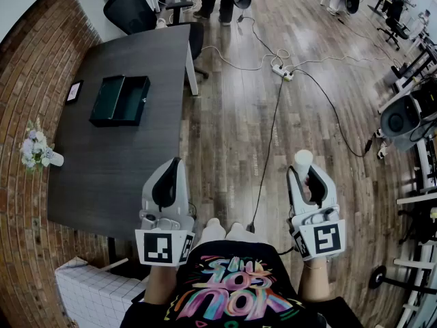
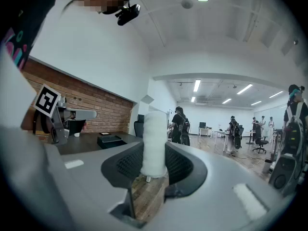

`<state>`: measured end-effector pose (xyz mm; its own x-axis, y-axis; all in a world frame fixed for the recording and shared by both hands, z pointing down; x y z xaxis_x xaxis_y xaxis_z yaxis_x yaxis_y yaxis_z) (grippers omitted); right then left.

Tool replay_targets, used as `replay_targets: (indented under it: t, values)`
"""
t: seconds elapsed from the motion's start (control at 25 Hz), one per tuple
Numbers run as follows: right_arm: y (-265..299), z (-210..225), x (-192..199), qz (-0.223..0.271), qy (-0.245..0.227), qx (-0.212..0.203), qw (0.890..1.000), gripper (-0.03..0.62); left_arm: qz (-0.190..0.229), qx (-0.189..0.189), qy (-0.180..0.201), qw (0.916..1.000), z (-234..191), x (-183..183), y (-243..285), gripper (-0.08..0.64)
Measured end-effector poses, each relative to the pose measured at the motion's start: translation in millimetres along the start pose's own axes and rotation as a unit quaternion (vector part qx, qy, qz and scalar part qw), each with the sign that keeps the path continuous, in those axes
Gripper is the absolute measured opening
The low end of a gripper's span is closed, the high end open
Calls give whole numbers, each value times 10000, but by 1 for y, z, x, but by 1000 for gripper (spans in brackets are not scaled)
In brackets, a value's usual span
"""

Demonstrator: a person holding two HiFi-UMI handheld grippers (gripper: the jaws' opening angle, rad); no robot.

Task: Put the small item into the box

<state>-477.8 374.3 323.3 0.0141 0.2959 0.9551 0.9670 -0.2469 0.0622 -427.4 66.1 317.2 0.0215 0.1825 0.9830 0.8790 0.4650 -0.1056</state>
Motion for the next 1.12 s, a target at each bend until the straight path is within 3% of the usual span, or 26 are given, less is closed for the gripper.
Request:
replay_targets:
  t: [0.48,0.68,1.12]
  values:
    - [-8,6,-5,391,-206,-208,9988,130,78,-118,31,9999,23,5,-1,2]
    - [-5,15,2,328,-207,-323,9987,130,-18,-116,53,9999,34,12,8,2]
    - [74,53,28,125,-31,-234,9996,130,-34,-131,29,9999,-1,30,102,2]
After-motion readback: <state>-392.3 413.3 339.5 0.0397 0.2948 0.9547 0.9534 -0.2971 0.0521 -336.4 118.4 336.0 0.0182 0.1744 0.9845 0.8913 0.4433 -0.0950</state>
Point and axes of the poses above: the fingertips, and each gripper's own axes: y forward along the fingers, z to its right, x out of its underside, the point moved 10 cm from there along -y, backward along the fingers, and after that the axes turned 10 degrees about -y, right-handed, at the moved point
